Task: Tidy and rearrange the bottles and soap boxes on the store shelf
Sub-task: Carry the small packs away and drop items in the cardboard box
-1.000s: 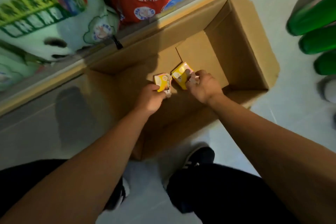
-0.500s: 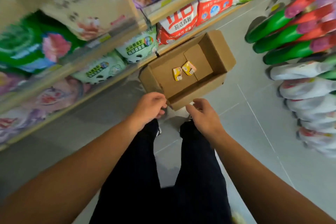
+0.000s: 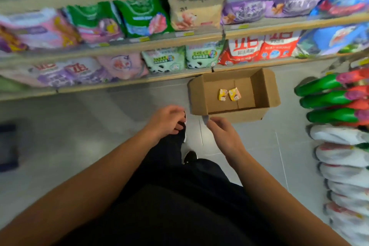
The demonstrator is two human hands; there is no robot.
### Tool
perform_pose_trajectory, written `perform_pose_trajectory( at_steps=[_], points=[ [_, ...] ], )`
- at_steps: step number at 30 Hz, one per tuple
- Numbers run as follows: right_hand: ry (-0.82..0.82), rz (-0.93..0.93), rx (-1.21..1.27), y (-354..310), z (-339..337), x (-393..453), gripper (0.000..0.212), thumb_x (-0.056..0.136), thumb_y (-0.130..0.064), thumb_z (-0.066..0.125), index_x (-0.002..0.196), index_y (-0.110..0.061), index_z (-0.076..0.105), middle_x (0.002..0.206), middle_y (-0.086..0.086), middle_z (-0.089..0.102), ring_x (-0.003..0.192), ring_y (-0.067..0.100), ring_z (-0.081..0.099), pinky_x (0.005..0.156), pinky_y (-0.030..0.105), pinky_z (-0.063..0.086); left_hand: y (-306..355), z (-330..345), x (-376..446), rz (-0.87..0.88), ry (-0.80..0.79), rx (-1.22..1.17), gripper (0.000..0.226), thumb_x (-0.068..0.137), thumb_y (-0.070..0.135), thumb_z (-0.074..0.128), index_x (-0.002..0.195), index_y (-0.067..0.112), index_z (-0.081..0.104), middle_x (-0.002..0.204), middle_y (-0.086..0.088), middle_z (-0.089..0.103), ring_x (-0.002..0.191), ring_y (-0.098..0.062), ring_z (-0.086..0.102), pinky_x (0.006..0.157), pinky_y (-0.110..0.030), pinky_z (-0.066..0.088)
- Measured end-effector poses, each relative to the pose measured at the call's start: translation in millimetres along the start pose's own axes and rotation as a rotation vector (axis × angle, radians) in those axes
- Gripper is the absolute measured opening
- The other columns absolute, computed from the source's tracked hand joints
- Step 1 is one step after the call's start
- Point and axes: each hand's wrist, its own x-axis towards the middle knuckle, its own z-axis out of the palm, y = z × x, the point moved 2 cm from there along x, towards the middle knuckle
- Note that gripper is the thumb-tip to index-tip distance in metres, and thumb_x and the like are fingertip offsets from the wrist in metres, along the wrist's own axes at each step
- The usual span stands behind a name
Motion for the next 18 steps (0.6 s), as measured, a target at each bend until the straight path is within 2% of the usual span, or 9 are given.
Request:
perform_pose_trajectory(
  at_steps=[2, 4, 6, 8, 12, 15, 18],
  points=[
    [-0.05, -0.036, -0.036, 9, 17, -18, 0.036, 0.089, -0.049, 0.055, 0.119, -0.03, 0.054, 0.114, -0.011, 0.059, 0.098, 0.004, 0.054, 0.083, 0.029, 0.039, -34, -10, -31, -0.05, 0.07, -0.118, 0.022, 0.097, 0.027, 0.051, 0.117, 0.023, 0.058, 0.1, -0.002, 0.07, 0.083, -0.019, 0.068, 0.073, -0.031, 0.058],
    [-0.106, -0.076, -0.083, 10, 35, -38, 0.037, 0.091, -0.046, 0.055, 0.122, -0.027, 0.055, 0.115, -0.01, 0.058, 0.098, 0.005, 0.053, 0.083, 0.028, 0.038, -65, -23, -61, -0.09, 0.14, -0.226, 0.023, 0.098, 0.026, 0.051, 0.119, 0.021, 0.057, 0.1, -0.004, 0.07, 0.084, -0.021, 0.068, 0.071, -0.031, 0.058],
    [-0.174, -0.116, -0.143, 7, 58, -57, 0.034, 0.092, -0.042, 0.056, 0.122, -0.025, 0.056, 0.112, -0.009, 0.058, 0.095, 0.004, 0.054, 0.082, 0.025, 0.039, -93, -38, -88, -0.111, 0.215, -0.293, 0.021, 0.099, 0.025, 0.05, 0.118, 0.02, 0.056, 0.101, -0.005, 0.068, 0.087, -0.023, 0.067, 0.07, -0.031, 0.056],
    [-0.249, -0.149, -0.213, 2, 82, -72, 0.036, 0.094, -0.038, 0.056, 0.126, -0.021, 0.057, 0.115, -0.007, 0.058, 0.102, 0.009, 0.054, 0.089, 0.025, 0.039, -118, -52, -112, -0.118, 0.284, -0.337, 0.019, 0.099, 0.025, 0.049, 0.116, 0.02, 0.057, 0.101, -0.006, 0.068, 0.087, -0.024, 0.067, 0.072, -0.033, 0.056],
    [-0.379, -0.238, -0.394, -7, 137, -101, 0.037, 0.095, -0.035, 0.057, 0.128, -0.018, 0.057, 0.114, -0.007, 0.057, 0.104, 0.01, 0.051, 0.091, 0.024, 0.037, -172, -82, -157, -0.12, 0.412, -0.501, 0.019, 0.097, 0.018, 0.051, 0.114, 0.016, 0.058, 0.096, -0.011, 0.068, 0.076, -0.023, 0.064, 0.067, -0.033, 0.054],
    [-0.462, -0.29, -0.526, -12, 183, -121, 0.039, 0.095, -0.038, 0.056, 0.129, -0.019, 0.056, 0.121, -0.006, 0.057, 0.106, 0.01, 0.05, 0.092, 0.024, 0.036, -219, -109, -188, -0.123, 0.51, -0.631, 0.019, 0.096, 0.02, 0.052, 0.113, 0.018, 0.061, 0.097, -0.01, 0.069, 0.076, -0.024, 0.067, 0.067, -0.034, 0.057],
    [-0.532, -0.331, -0.613, -13, 239, -141, 0.041, 0.095, -0.041, 0.055, 0.131, -0.022, 0.054, 0.12, -0.009, 0.055, 0.108, 0.009, 0.051, 0.09, 0.025, 0.037, -270, -141, -219, -0.128, 0.615, -0.765, 0.019, 0.096, 0.021, 0.051, 0.11, 0.019, 0.063, 0.096, -0.009, 0.071, 0.077, -0.025, 0.069, 0.06, -0.028, 0.055]
  ],
)
